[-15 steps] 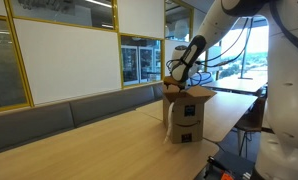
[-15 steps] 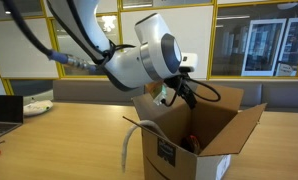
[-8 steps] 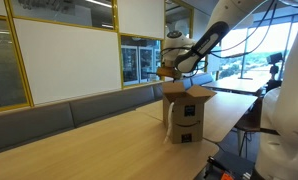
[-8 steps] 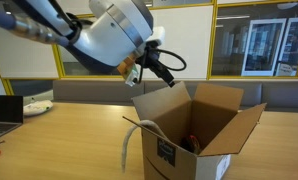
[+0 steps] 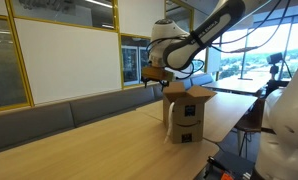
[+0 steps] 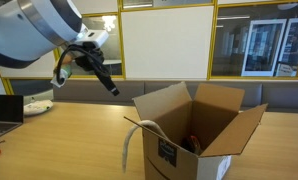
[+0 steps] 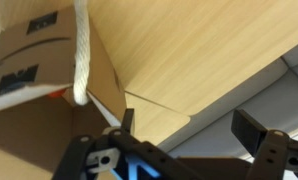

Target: Move the box to the right, place the objects on the table inside the box

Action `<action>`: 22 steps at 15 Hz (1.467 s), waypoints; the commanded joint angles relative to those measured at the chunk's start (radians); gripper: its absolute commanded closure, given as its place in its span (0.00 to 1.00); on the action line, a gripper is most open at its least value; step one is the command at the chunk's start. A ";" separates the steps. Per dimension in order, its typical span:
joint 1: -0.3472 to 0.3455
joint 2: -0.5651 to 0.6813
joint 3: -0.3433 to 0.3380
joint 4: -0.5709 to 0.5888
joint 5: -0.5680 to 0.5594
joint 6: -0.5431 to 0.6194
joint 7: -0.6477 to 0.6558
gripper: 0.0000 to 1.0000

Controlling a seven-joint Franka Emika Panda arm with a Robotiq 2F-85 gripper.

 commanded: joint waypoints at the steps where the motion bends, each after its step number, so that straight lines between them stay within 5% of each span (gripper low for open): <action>1: -0.055 -0.059 0.094 -0.078 0.230 -0.020 -0.148 0.00; 5: -0.113 -0.052 0.154 -0.125 0.370 -0.058 -0.226 0.00; 11: -0.232 0.009 0.217 -0.193 0.327 -0.027 -0.196 0.00; 22: -0.382 0.245 0.220 -0.131 -0.014 0.125 -0.050 0.00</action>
